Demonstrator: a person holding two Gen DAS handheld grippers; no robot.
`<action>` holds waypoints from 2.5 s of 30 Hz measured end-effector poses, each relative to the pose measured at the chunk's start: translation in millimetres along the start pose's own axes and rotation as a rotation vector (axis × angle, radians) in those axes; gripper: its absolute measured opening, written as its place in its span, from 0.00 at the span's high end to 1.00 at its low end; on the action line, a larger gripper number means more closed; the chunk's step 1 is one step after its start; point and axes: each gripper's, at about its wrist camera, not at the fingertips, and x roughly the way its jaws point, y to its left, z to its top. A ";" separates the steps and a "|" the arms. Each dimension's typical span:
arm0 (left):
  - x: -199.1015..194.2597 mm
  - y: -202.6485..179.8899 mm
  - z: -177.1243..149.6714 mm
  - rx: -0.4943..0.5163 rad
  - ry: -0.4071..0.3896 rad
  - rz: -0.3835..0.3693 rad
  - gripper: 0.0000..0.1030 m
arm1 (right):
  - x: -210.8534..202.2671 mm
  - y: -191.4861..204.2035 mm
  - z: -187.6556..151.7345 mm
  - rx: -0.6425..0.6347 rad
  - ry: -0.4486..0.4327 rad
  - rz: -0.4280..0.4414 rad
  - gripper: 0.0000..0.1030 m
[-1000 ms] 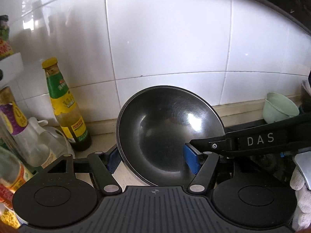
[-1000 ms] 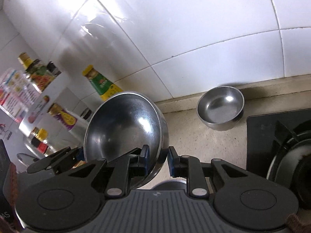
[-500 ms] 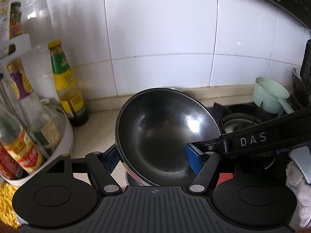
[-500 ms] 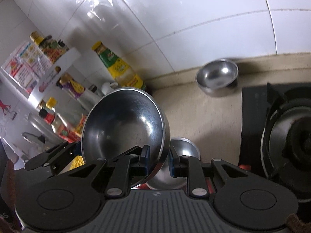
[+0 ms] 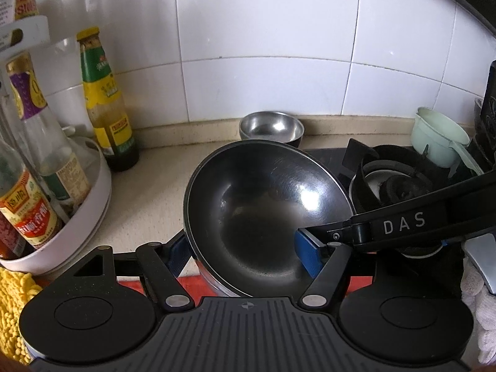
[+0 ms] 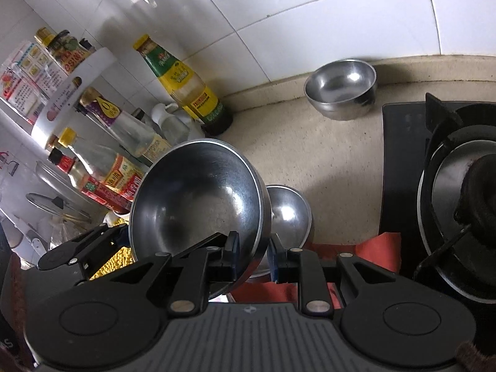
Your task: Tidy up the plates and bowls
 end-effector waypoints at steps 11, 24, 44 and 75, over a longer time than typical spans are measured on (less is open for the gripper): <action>35.9 18.3 -2.3 -0.011 0.086 -0.034 0.26 | 35.7 -0.9 5.1 0.012 0.058 -0.064 0.80; 50.6 25.2 -0.9 -0.001 0.117 -0.062 0.26 | 45.3 0.5 10.8 -0.023 0.069 -0.106 0.80; 43.8 34.5 2.5 0.005 0.086 -0.008 0.19 | 37.8 -3.1 14.3 -0.058 0.043 -0.128 0.70; 209.3 20.4 146.6 0.005 0.165 -0.024 0.06 | 84.9 -101.9 161.4 0.161 -0.076 -0.263 0.68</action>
